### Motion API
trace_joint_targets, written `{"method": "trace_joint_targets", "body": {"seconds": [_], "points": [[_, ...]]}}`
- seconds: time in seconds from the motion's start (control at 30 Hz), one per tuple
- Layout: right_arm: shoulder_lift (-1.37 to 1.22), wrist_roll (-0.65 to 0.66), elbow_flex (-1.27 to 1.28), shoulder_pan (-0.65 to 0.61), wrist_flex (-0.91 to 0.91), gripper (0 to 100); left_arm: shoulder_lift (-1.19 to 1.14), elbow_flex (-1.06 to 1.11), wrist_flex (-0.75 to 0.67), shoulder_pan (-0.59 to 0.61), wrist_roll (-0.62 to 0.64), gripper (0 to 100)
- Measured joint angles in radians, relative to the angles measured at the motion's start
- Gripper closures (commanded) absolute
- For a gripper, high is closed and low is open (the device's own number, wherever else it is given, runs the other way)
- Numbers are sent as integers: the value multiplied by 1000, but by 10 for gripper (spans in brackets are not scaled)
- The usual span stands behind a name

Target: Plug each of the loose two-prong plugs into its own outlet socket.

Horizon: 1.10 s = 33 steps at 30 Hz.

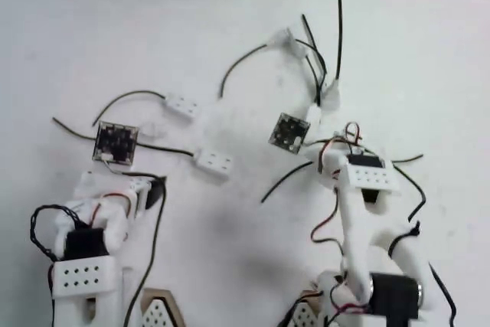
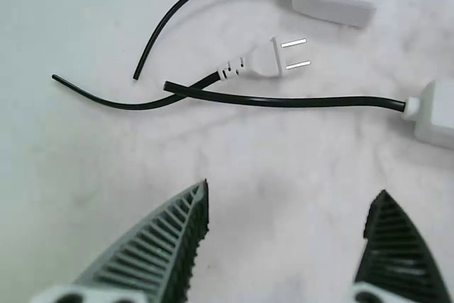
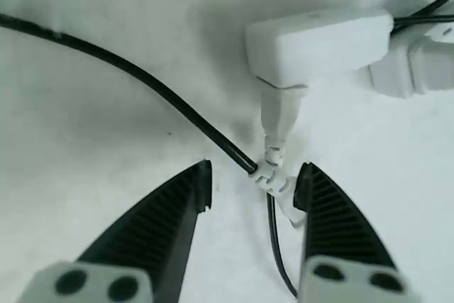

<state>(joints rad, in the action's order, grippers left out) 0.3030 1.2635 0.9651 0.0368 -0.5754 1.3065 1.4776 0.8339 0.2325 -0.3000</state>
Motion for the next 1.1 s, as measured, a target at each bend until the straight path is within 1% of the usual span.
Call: {"method": "trace_joint_targets", "body": {"seconds": [0.2,0.27,0.33,0.37,0.43,0.5,0.7,0.77,0.87,1.0,1.1], "points": [[-103,2,-2,5,101,818,0,0,0,0,0,661],[-130,2,-2,12,138,872,0,0,0,0,0,661],[-155,2,-2,14,186,961,0,0,0,0,0,661],[-164,2,-2,20,215,990,0,0,0,0,0,661],[-175,3,-2,38,269,967,0,0,0,0,0,661],[-176,3,-2,55,296,984,0,0,0,0,0,661],[-167,3,-2,101,305,980,0,0,0,0,0,661],[-140,-2,-2,114,290,980,0,0,0,0,0,661],[-69,-49,-2,120,218,980,0,0,0,0,0,661],[72,-112,-2,112,81,980,0,0,0,0,0,661],[175,-149,-2,75,-29,980,0,0,0,0,0,661]]}}
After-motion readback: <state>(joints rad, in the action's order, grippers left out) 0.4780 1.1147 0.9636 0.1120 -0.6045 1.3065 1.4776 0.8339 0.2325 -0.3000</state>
